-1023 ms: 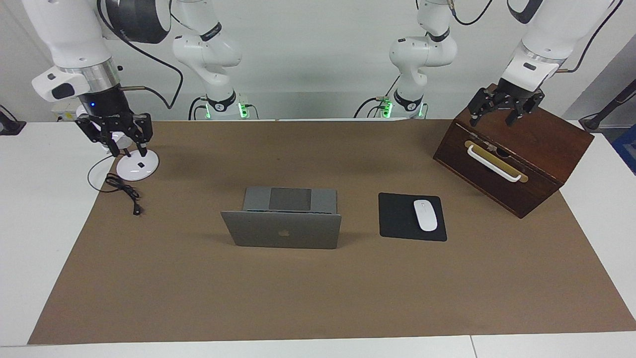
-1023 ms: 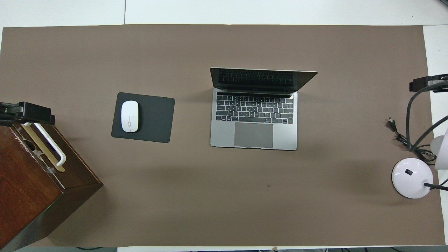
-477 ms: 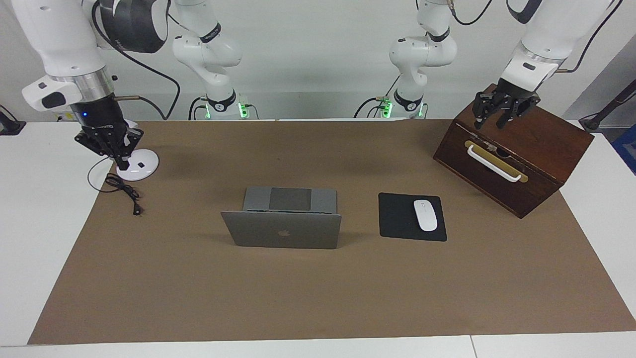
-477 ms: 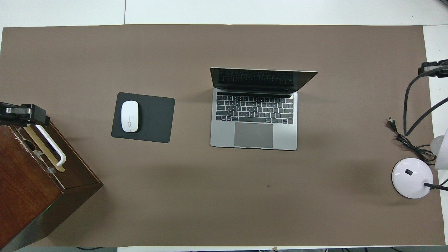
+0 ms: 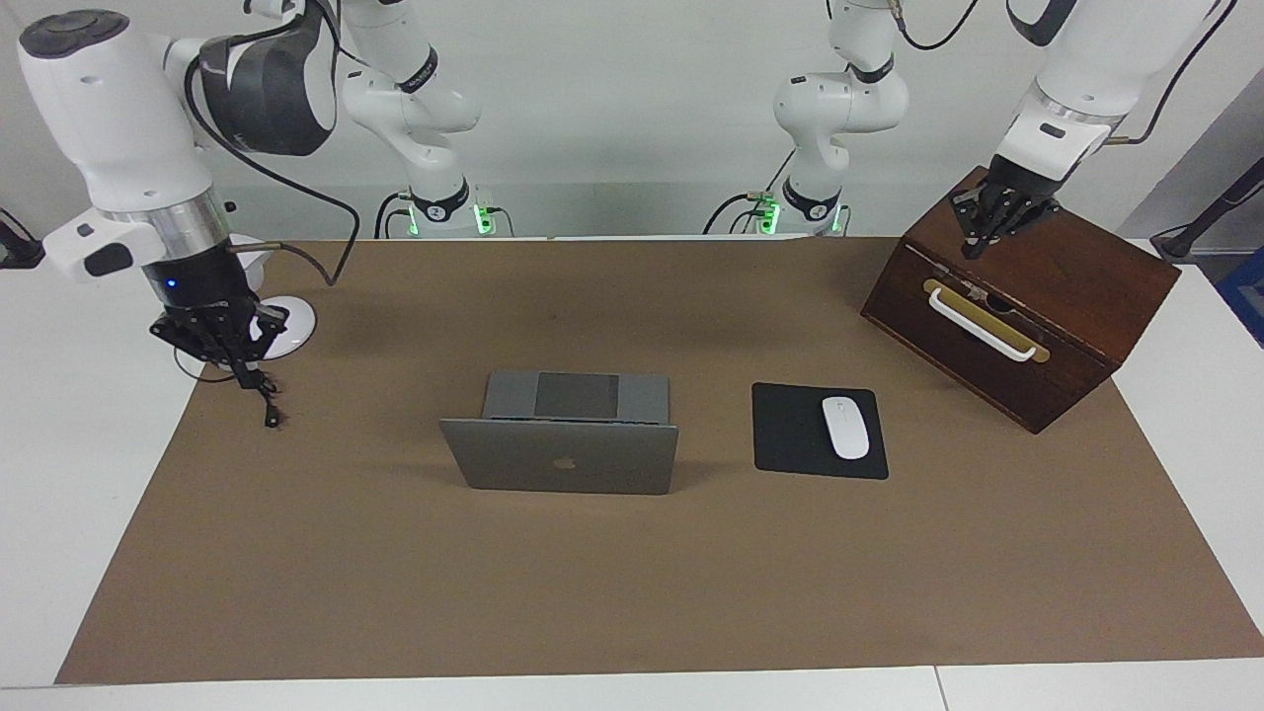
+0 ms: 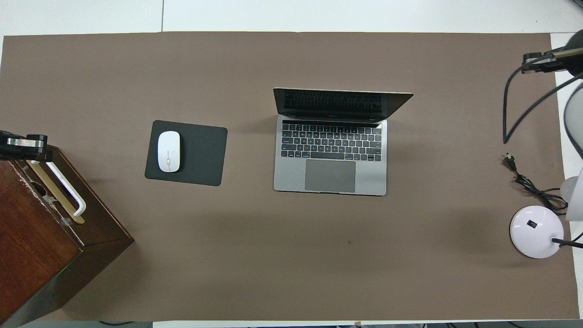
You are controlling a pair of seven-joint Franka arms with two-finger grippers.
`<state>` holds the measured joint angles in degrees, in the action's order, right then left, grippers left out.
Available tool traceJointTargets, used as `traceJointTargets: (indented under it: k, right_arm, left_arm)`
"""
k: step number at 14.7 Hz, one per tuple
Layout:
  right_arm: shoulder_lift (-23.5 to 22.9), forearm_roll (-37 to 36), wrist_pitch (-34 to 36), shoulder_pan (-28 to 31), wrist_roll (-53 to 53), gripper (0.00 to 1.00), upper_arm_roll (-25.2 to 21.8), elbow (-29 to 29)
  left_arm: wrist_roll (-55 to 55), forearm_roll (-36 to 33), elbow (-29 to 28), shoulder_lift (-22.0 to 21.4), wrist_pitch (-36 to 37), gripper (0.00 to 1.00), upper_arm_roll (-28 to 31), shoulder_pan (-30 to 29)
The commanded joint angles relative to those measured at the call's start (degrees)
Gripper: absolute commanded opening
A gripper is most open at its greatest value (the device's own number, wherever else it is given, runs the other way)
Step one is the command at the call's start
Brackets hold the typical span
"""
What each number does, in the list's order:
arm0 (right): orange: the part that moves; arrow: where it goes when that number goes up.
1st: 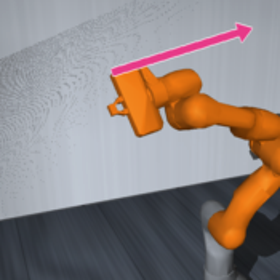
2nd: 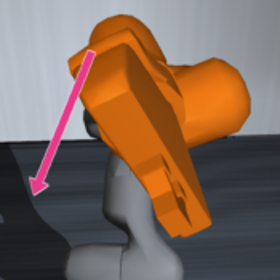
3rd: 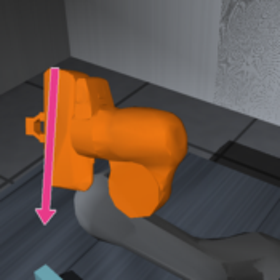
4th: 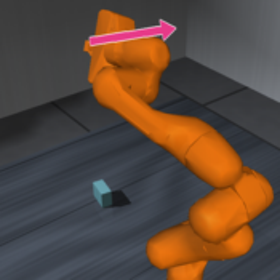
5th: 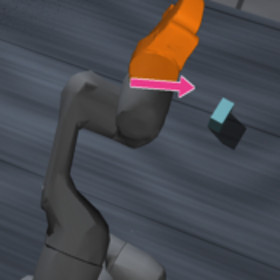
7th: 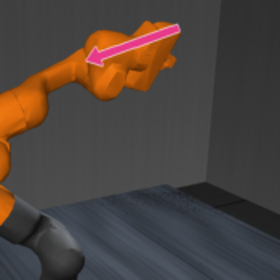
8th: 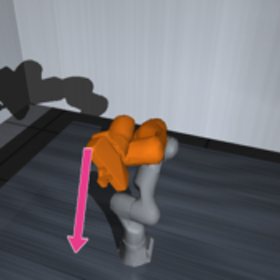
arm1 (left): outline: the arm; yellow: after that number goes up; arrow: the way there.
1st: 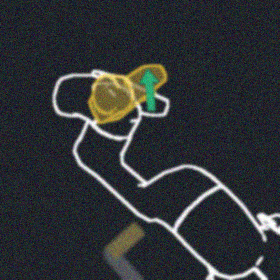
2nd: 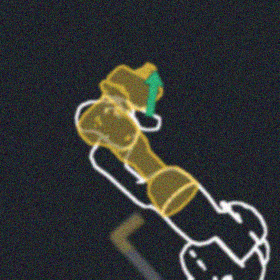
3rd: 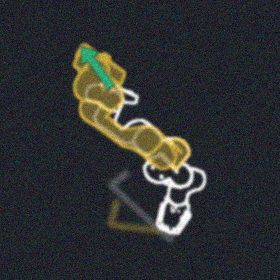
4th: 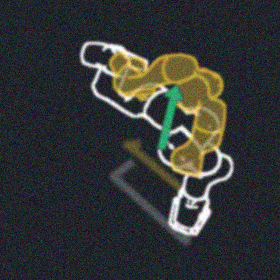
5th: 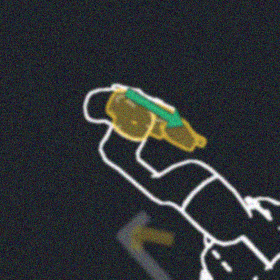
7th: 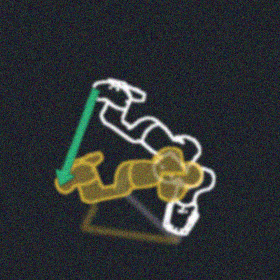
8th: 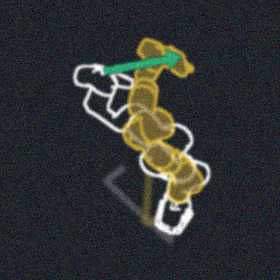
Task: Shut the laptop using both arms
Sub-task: 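Reach the right gripper over the laptop lid while the left gripper advances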
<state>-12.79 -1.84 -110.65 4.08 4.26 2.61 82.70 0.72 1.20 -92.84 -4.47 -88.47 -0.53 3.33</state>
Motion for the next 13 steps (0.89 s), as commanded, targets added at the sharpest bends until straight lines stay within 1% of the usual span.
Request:
traceJointTargets:
  k: [1, 3, 5, 7, 9, 10, 11, 13]
  right_arm:
    - [-7.9, -3.1, 3.2, -4.0, -5.0, 0.00, 0.1, -10.4]
    - [-11.0, -4.2, 4.0, -7.6, -8.0, 0.00, 0.0, -13.8]
    - [-12.9, -6.4, 4.5, -11.9, -12.0, 0.00, -0.1, -15.2]
    - [-13.6, -7.7, 5.6, -15.7, -18.5, 0.00, -0.2, -15.7]
    - [-13.6, -7.7, 5.9, -17.3, -21.1, 0.00, -0.2, -15.6]
    - [-13.6, -7.7, 5.9, -18.3, -22.2, 0.00, -0.3, -15.6]
    - [-13.6, -7.8, 5.9, -19.2, -23.5, 0.00, -0.3, -15.6]
    - [-13.6, -9.0, 5.6, -20.8, -26.2, 0.00, -0.4, -15.6]
  left_arm:
    - [0.2, 2.6, -1.8, -1.2, -3.4, 0.00, 0.4, 0.6]
    - [0.2, 3.7, -2.8, -1.2, -6.6, 0.00, 0.4, 1.1]
    - [0.2, 6.1, -5.4, -2.3, -10.6, 0.00, 0.4, 1.7]
    - [0.2, 8.9, -11.9, -4.9, -17.8, 0.00, 0.3, 3.0]
    - [0.3, 10.9, -20.8, -8.5, -28.7, 0.00, 0.3, 5.1]
    - [0.4, 11.9, -24.3, -10.0, -33.1, 0.00, 0.3, 6.6]
    - [0.4, 12.9, -26.8, -10.9, -36.3, 0.00, 0.4, 7.7]
    - [0.2, 13.1, -29.2, -11.7, -39.9, 0.00, 0.4, 10.1]
